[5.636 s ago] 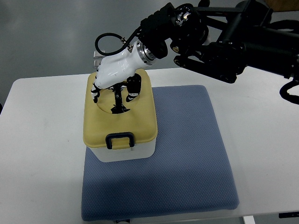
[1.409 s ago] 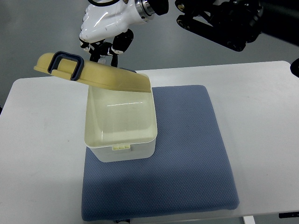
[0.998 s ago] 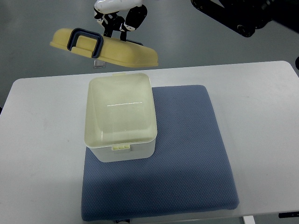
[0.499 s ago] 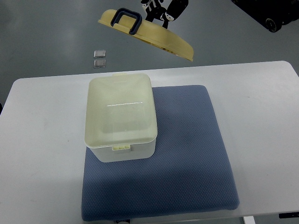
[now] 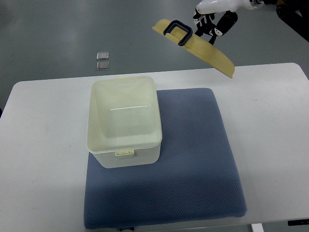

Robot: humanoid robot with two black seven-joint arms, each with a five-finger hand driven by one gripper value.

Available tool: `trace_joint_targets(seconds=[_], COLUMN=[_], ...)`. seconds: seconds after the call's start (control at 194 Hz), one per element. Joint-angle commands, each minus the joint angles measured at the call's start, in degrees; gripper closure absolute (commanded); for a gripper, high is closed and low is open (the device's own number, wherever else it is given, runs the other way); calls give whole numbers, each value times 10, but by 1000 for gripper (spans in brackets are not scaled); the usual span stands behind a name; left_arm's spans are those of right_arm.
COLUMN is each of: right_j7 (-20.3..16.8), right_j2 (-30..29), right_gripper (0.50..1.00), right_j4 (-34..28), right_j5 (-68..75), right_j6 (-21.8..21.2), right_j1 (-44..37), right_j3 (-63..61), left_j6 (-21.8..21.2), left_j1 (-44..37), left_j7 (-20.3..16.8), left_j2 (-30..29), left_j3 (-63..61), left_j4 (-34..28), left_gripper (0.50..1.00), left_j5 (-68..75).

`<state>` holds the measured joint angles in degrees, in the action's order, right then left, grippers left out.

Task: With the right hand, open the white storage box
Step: 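Lower the held lid onto the mat beside the box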

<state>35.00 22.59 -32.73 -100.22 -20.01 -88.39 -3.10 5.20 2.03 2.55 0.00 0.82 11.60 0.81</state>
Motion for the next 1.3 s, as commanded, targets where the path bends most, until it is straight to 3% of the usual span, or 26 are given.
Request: trace_joint_targets(seconds=[0.0, 0.422, 1.296], right_j7=[0, 0, 0], right_j2=[12, 42, -18], right_gripper=[1000, 1000, 1000], right_j4=[-1, -33, -62], right_j5=[3, 6, 15], right_j6=[-9, -10, -12], right_j1=[2, 52, 157], right_j3=[29, 96, 88], left_j6=[0, 1, 0], left_j1=[0, 1, 1], left_j7=[0, 1, 1], left_j2=[0, 0, 0], left_j3=[0, -1, -1], left_j4=[0, 0, 0], left_gripper=[500, 500, 500], left_j5=[1, 2, 3])
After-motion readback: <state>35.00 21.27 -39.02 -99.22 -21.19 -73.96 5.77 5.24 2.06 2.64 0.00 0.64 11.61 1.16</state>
